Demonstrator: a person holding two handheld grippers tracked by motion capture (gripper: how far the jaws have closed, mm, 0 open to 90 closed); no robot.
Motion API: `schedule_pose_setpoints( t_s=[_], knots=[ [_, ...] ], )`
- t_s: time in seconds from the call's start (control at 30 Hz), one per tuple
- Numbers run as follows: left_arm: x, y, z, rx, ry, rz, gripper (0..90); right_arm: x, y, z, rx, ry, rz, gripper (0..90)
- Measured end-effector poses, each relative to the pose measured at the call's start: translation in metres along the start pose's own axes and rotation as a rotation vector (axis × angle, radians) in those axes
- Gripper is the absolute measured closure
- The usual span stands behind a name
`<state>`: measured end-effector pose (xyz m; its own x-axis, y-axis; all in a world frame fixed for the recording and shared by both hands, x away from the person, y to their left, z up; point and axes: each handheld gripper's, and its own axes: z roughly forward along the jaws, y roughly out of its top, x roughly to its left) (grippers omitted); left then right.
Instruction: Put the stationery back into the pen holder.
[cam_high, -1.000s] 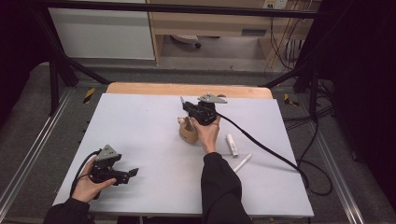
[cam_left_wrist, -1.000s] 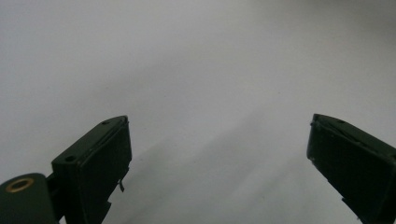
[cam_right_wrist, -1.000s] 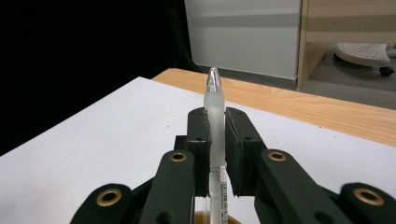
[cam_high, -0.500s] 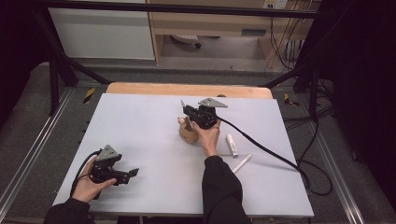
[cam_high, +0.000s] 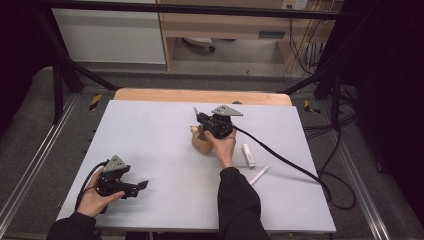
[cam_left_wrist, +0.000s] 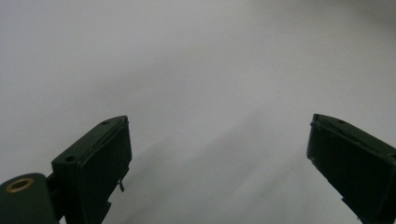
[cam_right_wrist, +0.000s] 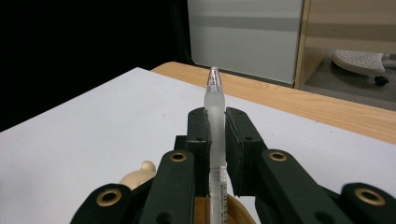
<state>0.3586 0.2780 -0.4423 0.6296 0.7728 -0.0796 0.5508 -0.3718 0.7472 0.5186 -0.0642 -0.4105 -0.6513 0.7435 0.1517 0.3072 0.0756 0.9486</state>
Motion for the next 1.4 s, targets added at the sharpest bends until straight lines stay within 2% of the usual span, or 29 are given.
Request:
schedule_pose_setpoints(
  t_s=[0.1,0.17,0.37,0.6,0.8,0.93,1.17,1.4],
  knots=[
    [0.0,0.0,0.0,0.0,-0.001,0.0,6.6,0.0,0.001,-0.002,0.015,-0.006,-0.011,79.9],
    [0.0,0.0,0.0,0.001,-0.001,0.0,6.6,-0.001,0.002,-0.003,0.039,0.007,-0.014,79.1],
    [0.0,0.0,0.0,0.001,-0.002,0.0,6.6,0.001,0.009,-0.012,0.064,0.026,-0.024,70.4],
    [-0.001,0.0,0.001,0.006,-0.002,0.002,6.6,0.002,0.022,-0.03,0.14,0.042,-0.011,49.0],
    [-0.001,0.0,0.001,0.01,-0.004,0.006,6.6,0.004,0.032,-0.05,0.218,0.05,-0.034,25.2],
    [-0.001,0.0,0.001,0.01,-0.003,0.006,6.6,0.002,0.034,-0.066,0.22,0.069,-0.022,15.4],
    [-0.002,0.0,0.002,0.014,-0.003,0.009,6.5,-0.002,0.027,-0.091,0.319,0.048,-0.033,7.4],
    [-0.003,0.0,0.003,0.017,-0.003,0.01,6.5,-0.01,0.012,-0.119,0.374,0.031,-0.04,9.3]
  ],
)
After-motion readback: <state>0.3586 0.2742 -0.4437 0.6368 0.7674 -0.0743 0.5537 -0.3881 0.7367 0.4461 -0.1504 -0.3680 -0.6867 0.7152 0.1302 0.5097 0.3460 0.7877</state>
